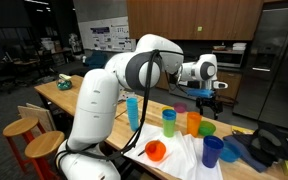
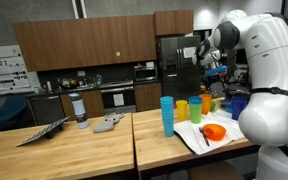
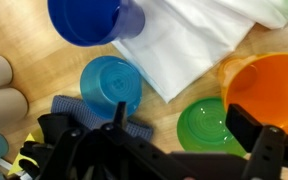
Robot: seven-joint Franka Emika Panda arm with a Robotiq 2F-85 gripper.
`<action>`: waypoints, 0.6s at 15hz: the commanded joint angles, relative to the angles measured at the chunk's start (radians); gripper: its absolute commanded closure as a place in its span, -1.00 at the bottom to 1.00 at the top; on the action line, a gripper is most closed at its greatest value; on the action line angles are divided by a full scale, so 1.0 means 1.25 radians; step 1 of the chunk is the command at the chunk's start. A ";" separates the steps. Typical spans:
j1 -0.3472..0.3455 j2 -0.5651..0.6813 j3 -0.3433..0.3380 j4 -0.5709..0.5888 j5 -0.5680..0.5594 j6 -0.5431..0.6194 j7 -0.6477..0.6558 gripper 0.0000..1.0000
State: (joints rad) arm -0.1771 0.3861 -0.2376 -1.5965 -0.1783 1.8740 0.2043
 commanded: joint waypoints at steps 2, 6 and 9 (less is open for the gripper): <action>-0.001 -0.040 0.009 -0.066 0.013 0.084 0.024 -1.00; -0.007 -0.036 0.012 -0.082 0.068 0.080 0.058 -1.00; -0.011 -0.037 0.011 -0.088 0.104 0.077 0.065 -1.00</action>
State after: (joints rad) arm -0.1798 0.3725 -0.2292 -1.6747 -0.0863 1.9681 0.2647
